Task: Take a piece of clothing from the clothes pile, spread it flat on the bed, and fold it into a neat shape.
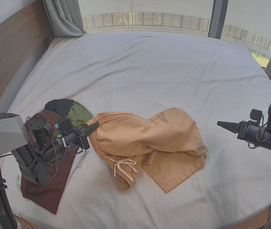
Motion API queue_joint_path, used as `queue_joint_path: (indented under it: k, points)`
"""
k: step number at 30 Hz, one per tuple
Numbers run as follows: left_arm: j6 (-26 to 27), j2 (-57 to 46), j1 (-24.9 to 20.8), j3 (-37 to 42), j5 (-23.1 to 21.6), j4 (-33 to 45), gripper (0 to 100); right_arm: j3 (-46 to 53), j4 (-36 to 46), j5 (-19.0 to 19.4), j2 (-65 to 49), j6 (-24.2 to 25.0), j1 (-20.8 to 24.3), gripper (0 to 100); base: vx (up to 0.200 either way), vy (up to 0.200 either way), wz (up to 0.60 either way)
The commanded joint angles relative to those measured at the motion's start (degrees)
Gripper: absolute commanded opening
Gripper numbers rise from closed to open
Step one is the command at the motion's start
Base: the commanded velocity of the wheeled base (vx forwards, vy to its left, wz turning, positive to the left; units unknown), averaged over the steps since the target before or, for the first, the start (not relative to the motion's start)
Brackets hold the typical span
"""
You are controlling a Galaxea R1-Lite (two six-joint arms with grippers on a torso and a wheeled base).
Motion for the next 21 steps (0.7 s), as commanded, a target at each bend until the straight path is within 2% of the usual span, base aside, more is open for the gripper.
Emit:
queue_joint_path:
  k: [1, 11, 15, 21]
  points:
    - [-0.1, 0.3, -0.1, -0.4, 0.0, -0.1, 0, -0.9, -0.6, 0.0, 4.2, 1.2, 0.0, 100, 0.0, 0.0, 0.0]
    - [-0.5, 0.5, -0.1, -0.5, 0.0, -0.1, 0, -2.7, -0.7, -0.1, 10.8, 2.5, -0.4, 100, 0.0, 0.0, 0.0]
    - [-0.5, 0.4, -0.1, -0.4, 0.0, 0.0, 0, -2.6, -3.8, -0.3, 14.4, 2.4, 0.0, 100, 0.0, 0.0, 0.0]
    - [-0.5, 0.4, -0.2, -0.5, 0.0, -0.1, 0, -3.4, -10.2, -3.9, 20.4, 2.6, 0.1, 100, 0.0, 0.0, 0.0]
